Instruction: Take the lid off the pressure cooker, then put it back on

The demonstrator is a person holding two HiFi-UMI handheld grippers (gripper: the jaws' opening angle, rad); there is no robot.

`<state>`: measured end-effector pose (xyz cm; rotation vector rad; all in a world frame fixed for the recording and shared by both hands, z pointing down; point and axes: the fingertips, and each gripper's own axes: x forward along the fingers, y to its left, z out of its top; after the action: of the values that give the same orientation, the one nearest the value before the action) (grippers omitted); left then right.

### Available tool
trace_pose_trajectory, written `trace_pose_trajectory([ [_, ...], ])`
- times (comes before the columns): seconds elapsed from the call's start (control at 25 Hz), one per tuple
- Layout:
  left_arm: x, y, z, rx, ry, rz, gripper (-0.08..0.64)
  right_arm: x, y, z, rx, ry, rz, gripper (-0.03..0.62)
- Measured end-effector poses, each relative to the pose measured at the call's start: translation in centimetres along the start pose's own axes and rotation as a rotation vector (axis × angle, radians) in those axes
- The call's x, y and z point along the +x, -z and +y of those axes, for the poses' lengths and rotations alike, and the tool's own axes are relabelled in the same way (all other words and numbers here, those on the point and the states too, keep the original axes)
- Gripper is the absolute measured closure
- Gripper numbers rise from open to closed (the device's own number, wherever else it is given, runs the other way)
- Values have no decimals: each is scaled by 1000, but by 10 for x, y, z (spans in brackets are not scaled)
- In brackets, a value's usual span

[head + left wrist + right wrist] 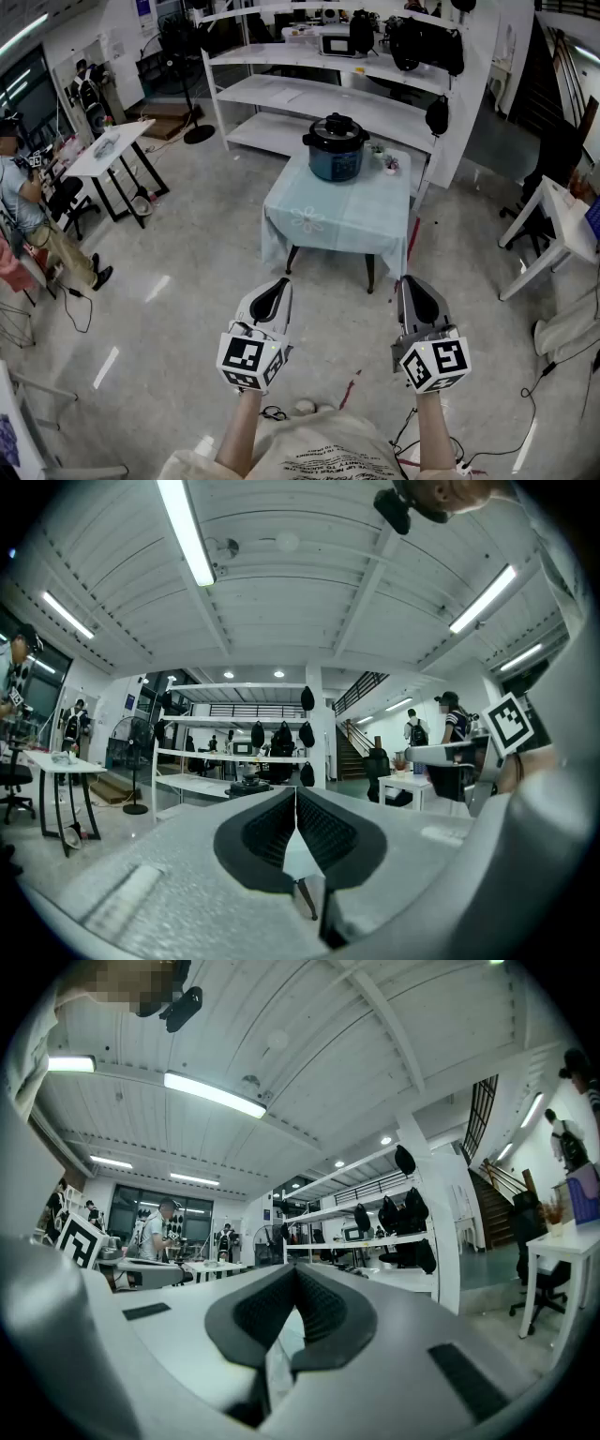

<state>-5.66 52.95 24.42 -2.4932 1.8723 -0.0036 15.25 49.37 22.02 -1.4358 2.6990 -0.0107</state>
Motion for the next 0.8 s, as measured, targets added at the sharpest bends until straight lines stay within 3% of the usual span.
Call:
trace_pose_trajectory([
  [0.24,-9,-3,-12,51,30,-3,534,-9,2,11,-3,-61,-7,588],
  [0.4,-12,-4,-20,23,29,-11,534,-15,6,12,24,-92,10,586],
  [0.52,-14,-1,-26,26,29,-3,532,-20,9,9,57,-99,18,517],
  [0.6,-15,-2,-28,23,26,-1,531,-23,10,7,61,-104,21,503],
  [0.8,-18,3,-35,-6,24,-7,389,-31,17,0,67,-95,23,455],
])
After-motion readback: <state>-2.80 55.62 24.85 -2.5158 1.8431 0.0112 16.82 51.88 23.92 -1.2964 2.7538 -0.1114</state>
